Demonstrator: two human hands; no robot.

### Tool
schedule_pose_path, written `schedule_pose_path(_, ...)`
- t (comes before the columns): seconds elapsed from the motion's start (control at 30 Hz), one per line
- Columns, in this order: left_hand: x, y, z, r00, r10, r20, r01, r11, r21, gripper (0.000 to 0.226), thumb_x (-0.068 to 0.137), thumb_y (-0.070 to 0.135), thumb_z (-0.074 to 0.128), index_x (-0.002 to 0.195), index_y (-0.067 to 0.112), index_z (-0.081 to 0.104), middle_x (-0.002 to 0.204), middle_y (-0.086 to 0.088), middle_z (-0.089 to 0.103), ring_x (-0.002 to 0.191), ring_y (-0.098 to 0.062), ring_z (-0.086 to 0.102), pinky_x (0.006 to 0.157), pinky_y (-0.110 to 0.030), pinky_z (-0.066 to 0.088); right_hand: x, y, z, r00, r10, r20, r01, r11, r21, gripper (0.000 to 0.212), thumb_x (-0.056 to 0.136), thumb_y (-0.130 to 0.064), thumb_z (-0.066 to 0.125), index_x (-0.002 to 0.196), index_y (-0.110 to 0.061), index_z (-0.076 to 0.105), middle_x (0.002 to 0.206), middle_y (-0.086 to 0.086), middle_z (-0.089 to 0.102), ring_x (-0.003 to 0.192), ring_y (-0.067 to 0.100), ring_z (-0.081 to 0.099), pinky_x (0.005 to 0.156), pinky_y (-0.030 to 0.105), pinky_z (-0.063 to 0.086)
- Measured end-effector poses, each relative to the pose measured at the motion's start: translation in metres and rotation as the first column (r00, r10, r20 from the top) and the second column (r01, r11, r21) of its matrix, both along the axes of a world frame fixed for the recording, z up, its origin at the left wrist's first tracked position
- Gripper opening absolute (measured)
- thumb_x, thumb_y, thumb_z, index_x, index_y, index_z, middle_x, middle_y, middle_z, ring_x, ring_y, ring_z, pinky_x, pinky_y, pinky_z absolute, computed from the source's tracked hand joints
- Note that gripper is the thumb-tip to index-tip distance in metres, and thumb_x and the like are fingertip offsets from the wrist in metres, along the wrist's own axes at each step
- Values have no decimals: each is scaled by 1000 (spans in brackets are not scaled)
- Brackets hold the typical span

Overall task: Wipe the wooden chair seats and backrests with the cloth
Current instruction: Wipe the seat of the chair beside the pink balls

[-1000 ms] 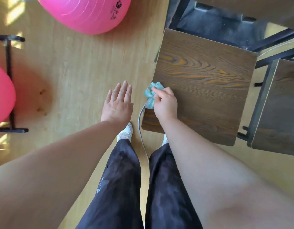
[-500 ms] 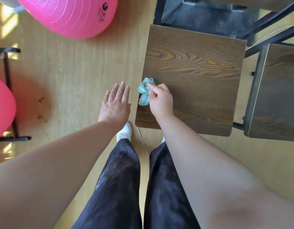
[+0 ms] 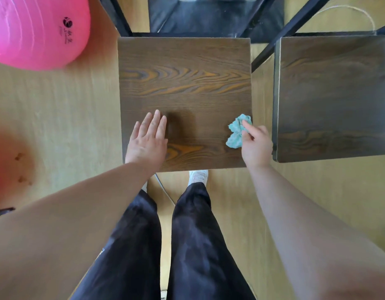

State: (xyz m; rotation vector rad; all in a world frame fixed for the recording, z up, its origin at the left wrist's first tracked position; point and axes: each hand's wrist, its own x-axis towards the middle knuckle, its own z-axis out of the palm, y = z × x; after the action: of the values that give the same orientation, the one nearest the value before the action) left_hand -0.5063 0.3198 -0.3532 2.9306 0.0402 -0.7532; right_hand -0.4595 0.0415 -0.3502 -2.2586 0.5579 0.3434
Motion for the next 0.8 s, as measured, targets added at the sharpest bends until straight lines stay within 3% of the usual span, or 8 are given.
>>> schedule_pose_path(0.13, 9, -26, 0, 999, -37, -5, 37, 999, 6, 60, 106, 30, 28, 158, 16, 2, 167, -2, -4, 153, -20, -7, 124, -42, 1, -1, -21, -8, 1000, 28, -3, -28, 999, -22, 34, 96, -6, 51, 124, -19, 68, 103, -7, 51, 96, 9, 53, 76, -4, 34)
schedule_pose_path(0.3, 14, -38, -1, 997, -69, -20, 70, 998, 11, 60, 105, 31, 28, 158, 17, 3, 167, -1, -4, 153, -19, -8, 124, -41, 1, -1, -23, -14, 993, 109, -47, -110, 993, -29, 38, 97, -7, 51, 129, -21, 63, 111, -5, 53, 104, 13, 54, 91, 21, 44)
schedule_pose_path(0.53, 4, -23, -3, 998, -62, -28, 62, 998, 10, 59, 106, 30, 25, 158, 16, 3, 167, -2, -4, 153, -20, -8, 124, -41, 0, -1, -17, -14, 983, 168, -76, -174, 981, -87, 42, 96, -5, 51, 133, -23, 59, 120, 4, 56, 109, 22, 56, 95, 35, 49)
schedule_pose_path(0.67, -10, 2, -3, 999, -35, -25, 35, 999, -12, 61, 105, 29, 32, 158, 14, 8, 167, -4, 2, 153, -22, -3, 124, -43, 4, -15, 2, -14, 973, 219, -72, -225, 970, -94, 42, 96, -4, 51, 132, -23, 61, 118, 4, 56, 107, 20, 57, 92, 33, 50)
schedule_pose_path(0.8, -25, 37, -2, 999, 39, -26, -39, 999, -21, 59, 105, 27, 33, 158, 15, 8, 167, -2, 2, 153, -21, -2, 124, -42, 5, -40, 38, -16, 973, 226, -47, -229, 967, -107, 43, 95, -2, 53, 130, -24, 63, 109, 0, 54, 100, 13, 55, 85, 23, 46)
